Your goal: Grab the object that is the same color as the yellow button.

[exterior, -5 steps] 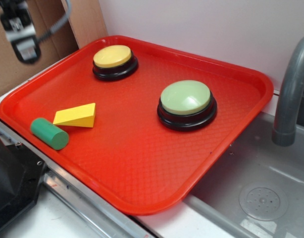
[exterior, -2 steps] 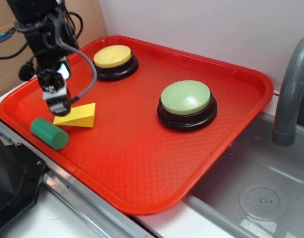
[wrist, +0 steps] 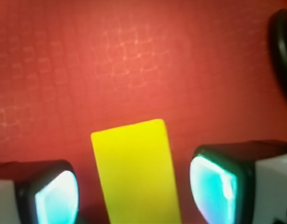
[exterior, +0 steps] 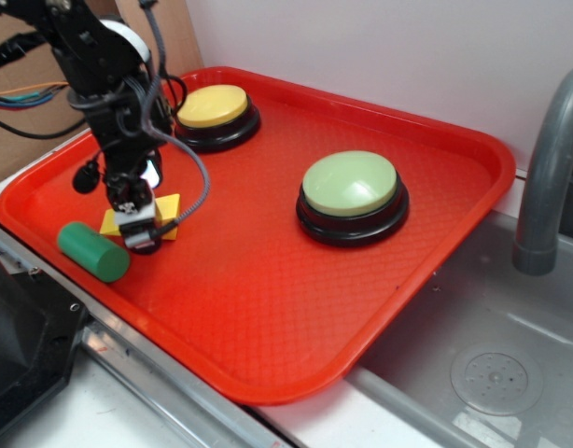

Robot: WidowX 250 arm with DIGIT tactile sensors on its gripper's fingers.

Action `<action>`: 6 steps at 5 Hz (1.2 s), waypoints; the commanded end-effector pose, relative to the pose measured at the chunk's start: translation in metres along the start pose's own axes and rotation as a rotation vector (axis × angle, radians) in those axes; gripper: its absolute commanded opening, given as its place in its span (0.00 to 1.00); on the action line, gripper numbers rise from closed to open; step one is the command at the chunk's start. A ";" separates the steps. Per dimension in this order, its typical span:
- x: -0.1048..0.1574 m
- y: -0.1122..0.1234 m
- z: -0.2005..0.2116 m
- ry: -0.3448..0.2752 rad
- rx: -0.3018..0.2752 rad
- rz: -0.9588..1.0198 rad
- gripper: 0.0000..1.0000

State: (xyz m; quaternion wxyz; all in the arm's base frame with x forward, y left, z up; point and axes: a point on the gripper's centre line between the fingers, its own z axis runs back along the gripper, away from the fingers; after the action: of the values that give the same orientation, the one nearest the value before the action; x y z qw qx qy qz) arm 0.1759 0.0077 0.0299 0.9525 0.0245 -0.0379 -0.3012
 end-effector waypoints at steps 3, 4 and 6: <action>0.008 0.006 0.001 0.051 -0.006 0.039 0.00; 0.012 0.011 0.026 0.079 -0.022 0.219 0.00; 0.022 0.023 0.086 0.065 -0.018 0.541 0.00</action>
State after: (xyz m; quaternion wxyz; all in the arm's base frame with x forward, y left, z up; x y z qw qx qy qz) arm 0.1889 0.0090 0.1038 0.9988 0.0116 0.0177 -0.0437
